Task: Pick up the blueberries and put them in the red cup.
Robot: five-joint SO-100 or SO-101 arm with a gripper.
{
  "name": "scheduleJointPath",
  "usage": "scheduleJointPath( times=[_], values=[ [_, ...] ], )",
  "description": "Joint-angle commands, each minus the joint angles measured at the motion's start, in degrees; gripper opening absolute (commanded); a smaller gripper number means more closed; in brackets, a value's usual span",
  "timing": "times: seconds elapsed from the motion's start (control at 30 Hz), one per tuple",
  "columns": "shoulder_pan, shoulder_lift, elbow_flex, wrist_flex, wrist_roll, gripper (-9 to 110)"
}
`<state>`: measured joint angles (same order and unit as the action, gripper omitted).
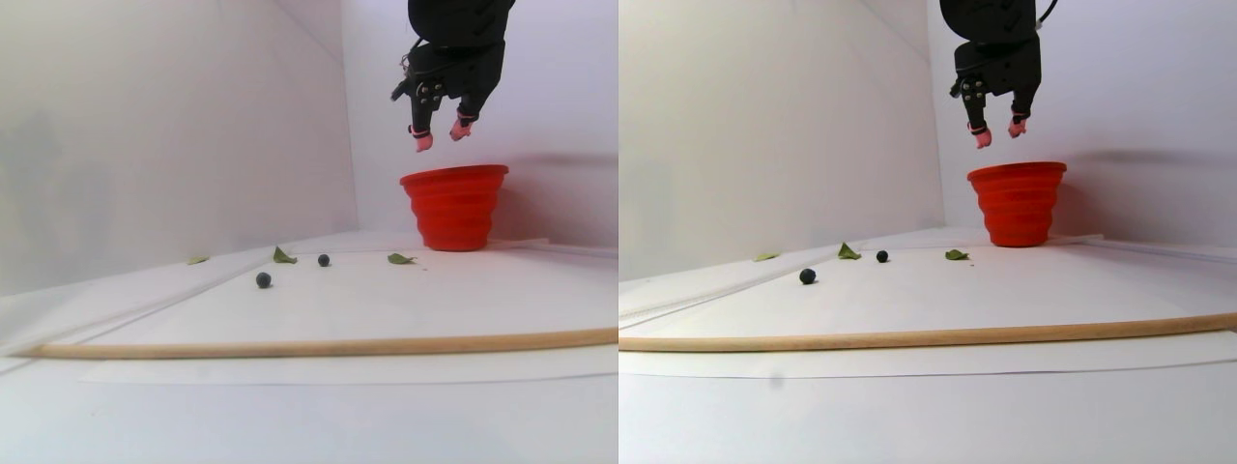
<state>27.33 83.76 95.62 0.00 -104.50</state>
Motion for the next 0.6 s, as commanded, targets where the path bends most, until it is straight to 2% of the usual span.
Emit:
scheduleJointPath(
  times=[0.0,0.57],
  values=[
    [-1.76,9.58,-1.93,0.35,0.7,18],
    [-6.06,17.23,5.8,3.34,0.18,18]
  ],
)
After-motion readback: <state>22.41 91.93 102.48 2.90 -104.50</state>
